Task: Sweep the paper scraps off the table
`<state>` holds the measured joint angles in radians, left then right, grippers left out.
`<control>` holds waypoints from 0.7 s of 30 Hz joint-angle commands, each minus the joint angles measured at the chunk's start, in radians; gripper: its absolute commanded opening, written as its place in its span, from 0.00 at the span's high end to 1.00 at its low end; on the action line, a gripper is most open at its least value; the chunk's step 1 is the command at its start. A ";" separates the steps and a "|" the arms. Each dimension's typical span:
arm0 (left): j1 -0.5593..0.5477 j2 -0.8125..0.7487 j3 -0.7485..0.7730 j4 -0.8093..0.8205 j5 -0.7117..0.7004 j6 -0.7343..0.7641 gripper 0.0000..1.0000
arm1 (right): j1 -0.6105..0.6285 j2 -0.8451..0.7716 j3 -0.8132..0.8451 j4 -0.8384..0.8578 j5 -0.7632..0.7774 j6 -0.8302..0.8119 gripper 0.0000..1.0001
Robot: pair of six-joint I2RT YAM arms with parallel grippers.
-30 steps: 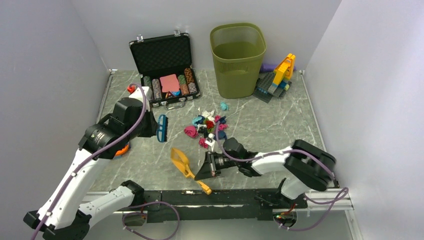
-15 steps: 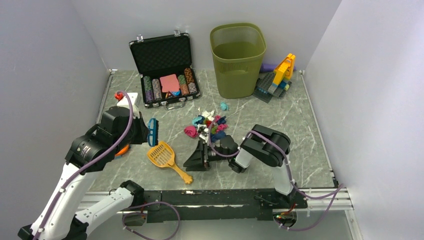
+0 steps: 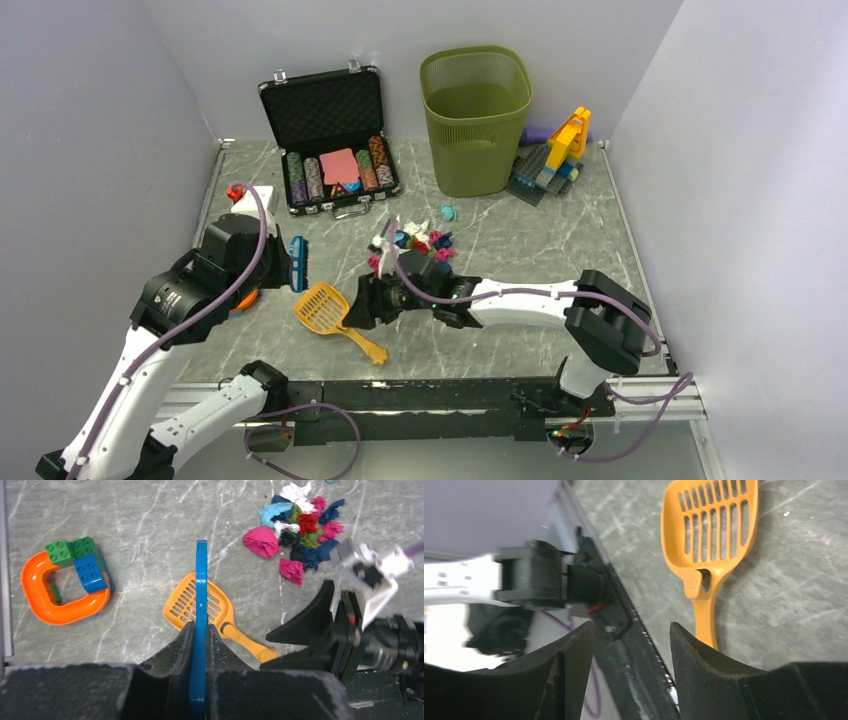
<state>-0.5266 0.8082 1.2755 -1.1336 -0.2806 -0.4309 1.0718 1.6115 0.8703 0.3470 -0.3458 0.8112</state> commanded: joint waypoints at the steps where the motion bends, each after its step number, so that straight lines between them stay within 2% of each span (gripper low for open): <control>1: 0.004 -0.024 0.008 -0.034 -0.125 0.012 1.00 | 0.106 0.030 0.114 -0.450 0.352 -0.331 0.39; 6: 0.004 -0.030 0.012 -0.096 -0.271 0.020 1.00 | 0.206 0.122 0.226 -0.530 0.535 -0.402 0.35; 10: 0.004 -0.039 -0.001 -0.118 -0.344 0.031 1.00 | 0.238 0.184 0.270 -0.533 0.591 -0.411 0.33; 21: 0.004 -0.096 -0.100 -0.024 -0.332 0.109 1.00 | 0.266 0.313 0.381 -0.553 0.633 -0.460 0.34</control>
<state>-0.5266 0.7193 1.1877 -1.2121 -0.5831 -0.3618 1.3258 1.9049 1.1931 -0.1944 0.2371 0.3901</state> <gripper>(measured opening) 0.126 0.678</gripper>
